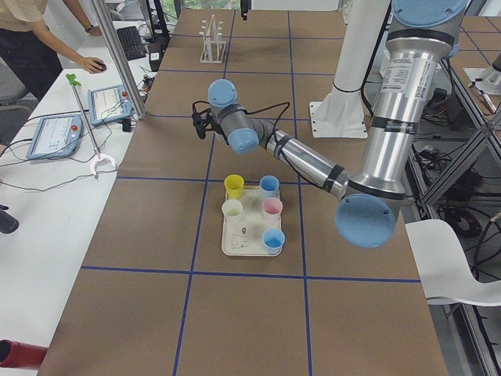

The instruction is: Transfer IKEA cup to right arm and place on rack

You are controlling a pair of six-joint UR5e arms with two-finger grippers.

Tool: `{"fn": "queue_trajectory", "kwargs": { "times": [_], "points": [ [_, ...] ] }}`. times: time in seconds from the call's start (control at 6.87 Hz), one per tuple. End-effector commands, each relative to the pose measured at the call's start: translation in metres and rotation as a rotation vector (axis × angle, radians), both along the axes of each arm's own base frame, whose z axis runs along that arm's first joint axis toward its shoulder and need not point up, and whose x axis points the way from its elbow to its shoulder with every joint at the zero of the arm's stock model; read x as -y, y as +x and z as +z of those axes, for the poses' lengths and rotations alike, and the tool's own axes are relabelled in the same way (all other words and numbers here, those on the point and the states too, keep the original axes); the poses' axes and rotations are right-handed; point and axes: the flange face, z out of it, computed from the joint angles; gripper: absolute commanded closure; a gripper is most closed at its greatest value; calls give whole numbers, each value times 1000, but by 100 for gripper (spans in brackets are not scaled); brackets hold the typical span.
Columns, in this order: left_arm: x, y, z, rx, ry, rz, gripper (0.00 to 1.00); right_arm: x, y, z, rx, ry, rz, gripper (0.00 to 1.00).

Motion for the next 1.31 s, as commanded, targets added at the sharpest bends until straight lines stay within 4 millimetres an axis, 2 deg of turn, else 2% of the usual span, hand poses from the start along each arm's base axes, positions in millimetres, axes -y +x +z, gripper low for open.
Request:
{"fn": "queue_trajectory", "kwargs": {
  "times": [0.0,0.15,0.29,0.44,0.58,0.73,0.87,1.17],
  "points": [
    [-28,141,-122,-146,-38,-125,100,25,-59,-82,96,-91,75,0],
    [-47,170,-146,-300,-52,-226,100,28,-84,-122,174,-146,125,0],
    [-63,191,-146,-474,-59,-309,100,29,-108,-151,242,-184,148,0],
    [-77,215,-131,-649,-49,-390,100,34,-130,-176,297,-232,158,0],
    [-83,223,-117,-750,-32,-419,100,34,-145,-208,357,-290,183,0],
    [-83,223,-117,-763,-27,-419,100,25,-169,-235,443,-331,257,0],
    [-84,222,-119,-769,-26,-418,100,7,-194,-250,582,-410,332,0],
    [-83,221,-128,-786,-22,-420,100,-14,-222,-261,721,-517,388,0]
  ]
}}
